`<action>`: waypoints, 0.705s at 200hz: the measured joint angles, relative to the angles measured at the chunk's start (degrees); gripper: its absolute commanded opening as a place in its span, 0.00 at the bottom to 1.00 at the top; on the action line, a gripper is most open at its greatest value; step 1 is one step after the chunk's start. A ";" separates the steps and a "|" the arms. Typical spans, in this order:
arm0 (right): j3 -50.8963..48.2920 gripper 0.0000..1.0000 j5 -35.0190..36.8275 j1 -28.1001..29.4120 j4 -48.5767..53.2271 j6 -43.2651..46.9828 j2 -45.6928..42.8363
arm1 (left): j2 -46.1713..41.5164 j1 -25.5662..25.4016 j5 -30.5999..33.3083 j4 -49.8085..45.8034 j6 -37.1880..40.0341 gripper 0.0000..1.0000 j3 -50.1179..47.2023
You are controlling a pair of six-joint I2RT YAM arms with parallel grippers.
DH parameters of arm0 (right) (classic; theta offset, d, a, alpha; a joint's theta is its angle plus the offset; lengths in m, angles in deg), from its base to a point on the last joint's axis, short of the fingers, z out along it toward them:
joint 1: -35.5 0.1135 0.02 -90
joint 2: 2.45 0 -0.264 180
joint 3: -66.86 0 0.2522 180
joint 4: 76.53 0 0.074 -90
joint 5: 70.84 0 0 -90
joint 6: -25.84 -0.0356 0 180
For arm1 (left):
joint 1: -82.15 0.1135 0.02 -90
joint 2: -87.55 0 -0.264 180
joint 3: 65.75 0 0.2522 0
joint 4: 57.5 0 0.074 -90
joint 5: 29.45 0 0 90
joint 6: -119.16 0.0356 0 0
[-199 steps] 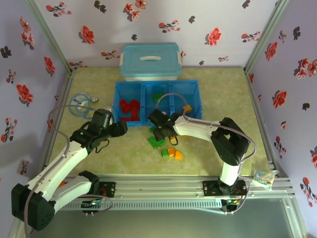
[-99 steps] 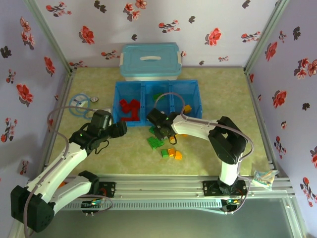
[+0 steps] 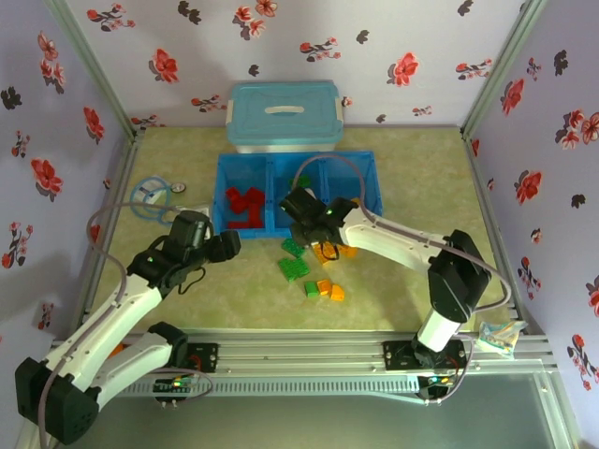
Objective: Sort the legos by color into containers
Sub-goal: Place the lego in the container.
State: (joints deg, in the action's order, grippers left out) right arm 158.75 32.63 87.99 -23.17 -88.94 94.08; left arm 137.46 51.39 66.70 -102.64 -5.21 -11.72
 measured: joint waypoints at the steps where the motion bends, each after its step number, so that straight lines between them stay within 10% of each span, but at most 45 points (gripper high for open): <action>1: 0.17 0.27 0.04 -0.04 0.02 0.00 0.00 | -0.02 -0.04 0.02 -0.02 0.00 0.76 -0.02; 45: 10.05 0.30 0.22 -4.35 1.25 2.93 2.29 | -0.17 -5.95 1.79 -0.76 -2.10 0.76 -1.53; 82: 17.86 0.68 -0.17 -8.68 2.71 4.96 9.01 | 0.57 -13.29 3.54 -0.31 -4.72 0.75 -1.88; 141: 12.66 0.70 -0.24 -8.66 2.51 4.63 6.88 | 9.44 -23.56 4.87 2.29 -7.34 0.76 -1.49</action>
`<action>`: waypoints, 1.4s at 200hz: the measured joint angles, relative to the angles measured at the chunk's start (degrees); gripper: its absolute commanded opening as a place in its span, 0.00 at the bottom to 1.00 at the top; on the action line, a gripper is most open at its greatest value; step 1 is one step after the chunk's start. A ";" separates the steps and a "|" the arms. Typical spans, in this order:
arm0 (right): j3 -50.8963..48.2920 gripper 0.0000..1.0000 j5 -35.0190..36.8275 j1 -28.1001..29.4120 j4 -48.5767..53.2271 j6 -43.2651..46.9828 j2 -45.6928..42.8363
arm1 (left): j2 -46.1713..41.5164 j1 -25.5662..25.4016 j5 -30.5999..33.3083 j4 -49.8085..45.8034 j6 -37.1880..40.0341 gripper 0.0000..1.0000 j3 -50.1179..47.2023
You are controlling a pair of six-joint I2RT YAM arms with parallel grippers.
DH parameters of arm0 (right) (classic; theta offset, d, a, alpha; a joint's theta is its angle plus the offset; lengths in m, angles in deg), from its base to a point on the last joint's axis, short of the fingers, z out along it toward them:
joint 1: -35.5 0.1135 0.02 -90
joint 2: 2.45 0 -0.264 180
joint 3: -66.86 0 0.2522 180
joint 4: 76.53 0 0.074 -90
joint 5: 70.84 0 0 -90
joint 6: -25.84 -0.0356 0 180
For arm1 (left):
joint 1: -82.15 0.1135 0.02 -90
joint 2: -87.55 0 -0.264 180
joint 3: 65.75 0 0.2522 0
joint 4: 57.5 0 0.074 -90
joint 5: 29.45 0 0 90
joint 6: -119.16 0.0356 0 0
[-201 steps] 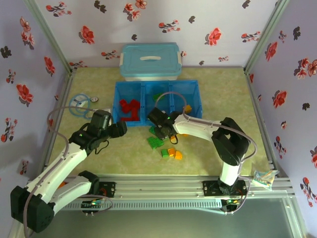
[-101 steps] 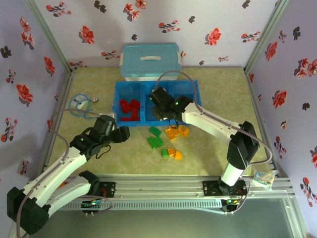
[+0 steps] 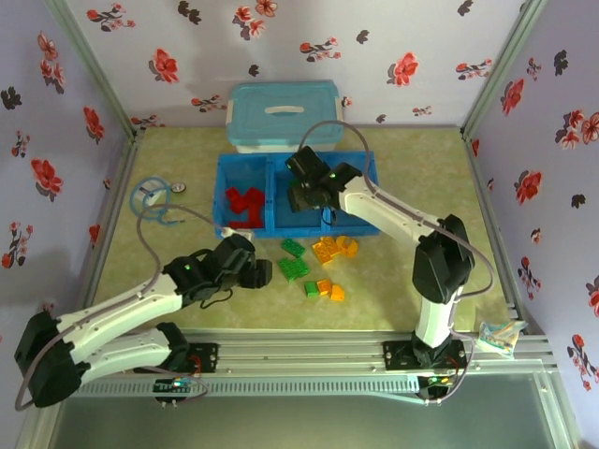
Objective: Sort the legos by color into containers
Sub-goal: Place the lego in the container, then pick up the lego from the middle-left of the table.
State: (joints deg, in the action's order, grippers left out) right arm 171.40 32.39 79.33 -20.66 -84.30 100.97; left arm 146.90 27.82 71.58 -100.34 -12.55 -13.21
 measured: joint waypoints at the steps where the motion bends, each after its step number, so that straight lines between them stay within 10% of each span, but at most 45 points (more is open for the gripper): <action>1: -0.20 0.70 0.00 0.02 -0.02 0.02 -0.15 | 0.15 -0.09 -0.02 0.00 0.00 0.76 0.07; 87: -15.41 0.69 1.16 0.02 -2.36 -2.93 -17.00 | 19.47 -8.63 -4.57 4.57 -2.60 0.74 8.87; 280: -29.53 0.66 2.47 -2.60 -5.35 -5.60 -28.06 | 40.04 -11.21 -12.20 5.51 -6.19 0.33 20.02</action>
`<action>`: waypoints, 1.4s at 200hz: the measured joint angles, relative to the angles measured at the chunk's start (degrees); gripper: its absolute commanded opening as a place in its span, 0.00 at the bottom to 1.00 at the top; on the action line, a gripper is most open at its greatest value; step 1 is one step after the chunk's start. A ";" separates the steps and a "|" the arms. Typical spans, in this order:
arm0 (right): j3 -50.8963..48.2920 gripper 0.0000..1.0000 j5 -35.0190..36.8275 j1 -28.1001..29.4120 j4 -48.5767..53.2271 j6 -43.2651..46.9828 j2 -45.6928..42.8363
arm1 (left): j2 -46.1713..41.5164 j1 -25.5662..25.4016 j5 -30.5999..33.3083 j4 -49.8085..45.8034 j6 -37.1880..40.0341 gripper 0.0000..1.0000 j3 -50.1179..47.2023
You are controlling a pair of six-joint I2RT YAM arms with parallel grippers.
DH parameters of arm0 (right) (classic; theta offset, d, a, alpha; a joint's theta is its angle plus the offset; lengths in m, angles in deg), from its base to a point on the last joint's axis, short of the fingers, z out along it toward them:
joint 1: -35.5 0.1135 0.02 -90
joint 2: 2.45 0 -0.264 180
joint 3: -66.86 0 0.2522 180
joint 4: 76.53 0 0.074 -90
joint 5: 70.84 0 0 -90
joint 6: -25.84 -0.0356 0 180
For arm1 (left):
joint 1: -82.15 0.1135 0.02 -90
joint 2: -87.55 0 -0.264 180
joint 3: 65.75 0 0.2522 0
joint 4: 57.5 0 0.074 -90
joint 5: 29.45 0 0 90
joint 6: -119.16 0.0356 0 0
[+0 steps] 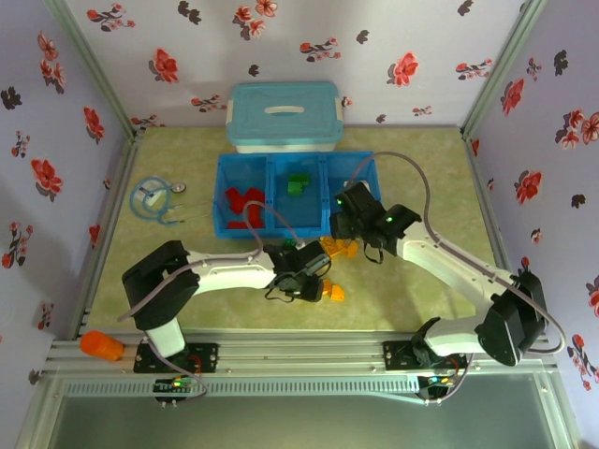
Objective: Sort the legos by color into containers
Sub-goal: Pick up the lego from the middle-left of the table, then place the lego in the container.
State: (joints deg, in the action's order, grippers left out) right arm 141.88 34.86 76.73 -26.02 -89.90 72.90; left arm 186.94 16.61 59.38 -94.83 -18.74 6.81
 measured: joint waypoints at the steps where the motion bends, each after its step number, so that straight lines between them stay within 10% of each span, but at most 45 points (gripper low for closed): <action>1: -0.09 0.65 0.00 -0.02 -0.04 -0.02 -0.07 | 0.00 0.00 0.00 0.02 0.00 0.32 0.02; 127: -3.15 0.65 0.00 -0.50 -2.10 -1.14 -2.27 | -4.76 0.79 5.03 -7.43 2.21 0.23 1.99; 233: -7.13 0.65 0.66 -0.85 -2.19 -2.84 -8.37 | -3.63 18.60 5.57 -11.06 13.22 0.24 21.55; 280: -9.81 0.69 0.63 -0.85 -2.14 -3.80 -9.90 | 5.79 24.37 5.42 -14.05 16.02 0.71 34.56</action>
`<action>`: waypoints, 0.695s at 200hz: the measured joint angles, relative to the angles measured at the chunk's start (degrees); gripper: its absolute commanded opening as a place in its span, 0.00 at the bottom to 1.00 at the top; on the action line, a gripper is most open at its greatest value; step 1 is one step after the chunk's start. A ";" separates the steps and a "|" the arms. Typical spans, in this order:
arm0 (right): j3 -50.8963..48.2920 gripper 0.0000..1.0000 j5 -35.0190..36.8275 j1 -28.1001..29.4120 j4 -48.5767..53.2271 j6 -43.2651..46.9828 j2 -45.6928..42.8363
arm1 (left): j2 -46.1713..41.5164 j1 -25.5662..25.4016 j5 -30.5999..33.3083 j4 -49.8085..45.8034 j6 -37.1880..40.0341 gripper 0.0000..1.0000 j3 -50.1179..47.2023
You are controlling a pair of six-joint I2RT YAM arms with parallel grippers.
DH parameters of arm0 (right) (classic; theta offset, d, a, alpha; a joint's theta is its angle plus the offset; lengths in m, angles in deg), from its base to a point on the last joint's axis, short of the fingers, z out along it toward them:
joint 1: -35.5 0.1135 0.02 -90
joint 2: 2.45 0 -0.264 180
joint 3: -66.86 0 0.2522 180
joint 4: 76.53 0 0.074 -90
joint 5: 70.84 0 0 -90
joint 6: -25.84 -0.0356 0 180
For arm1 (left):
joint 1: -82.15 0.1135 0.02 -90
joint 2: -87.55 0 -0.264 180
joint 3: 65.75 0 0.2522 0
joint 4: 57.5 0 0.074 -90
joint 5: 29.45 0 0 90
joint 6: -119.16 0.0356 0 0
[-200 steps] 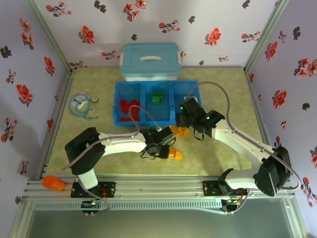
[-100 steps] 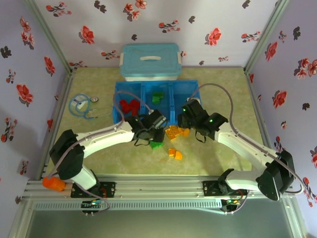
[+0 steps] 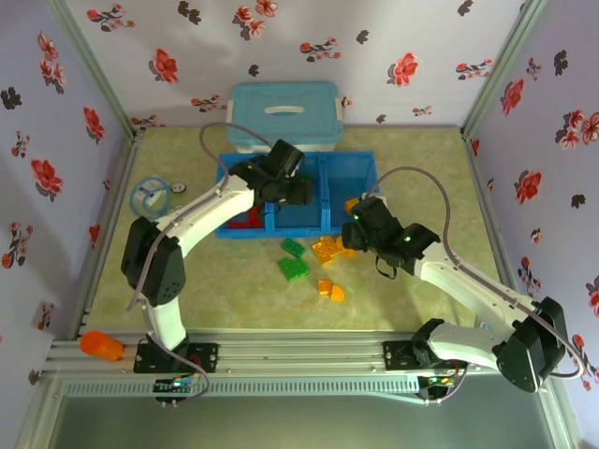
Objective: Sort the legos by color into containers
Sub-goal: Place the lego in the container.
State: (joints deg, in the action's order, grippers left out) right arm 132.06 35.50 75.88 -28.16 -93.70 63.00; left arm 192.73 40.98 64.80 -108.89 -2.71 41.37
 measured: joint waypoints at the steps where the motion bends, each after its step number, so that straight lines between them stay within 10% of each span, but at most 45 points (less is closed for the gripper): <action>1: -0.02 0.69 0.00 0.00 0.00 -0.02 -0.02 | 0.13 0.11 0.02 -0.02 -0.02 0.71 0.20; 139: -11.26 0.75 -11.30 9.97 -0.22 -1.14 -3.87 | -21.77 -2.51 -0.42 11.45 0.15 0.71 -27.02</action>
State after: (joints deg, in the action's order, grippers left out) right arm 120.81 24.20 85.84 -28.38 -94.84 59.13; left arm 170.96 38.47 64.39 -97.44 -2.56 14.36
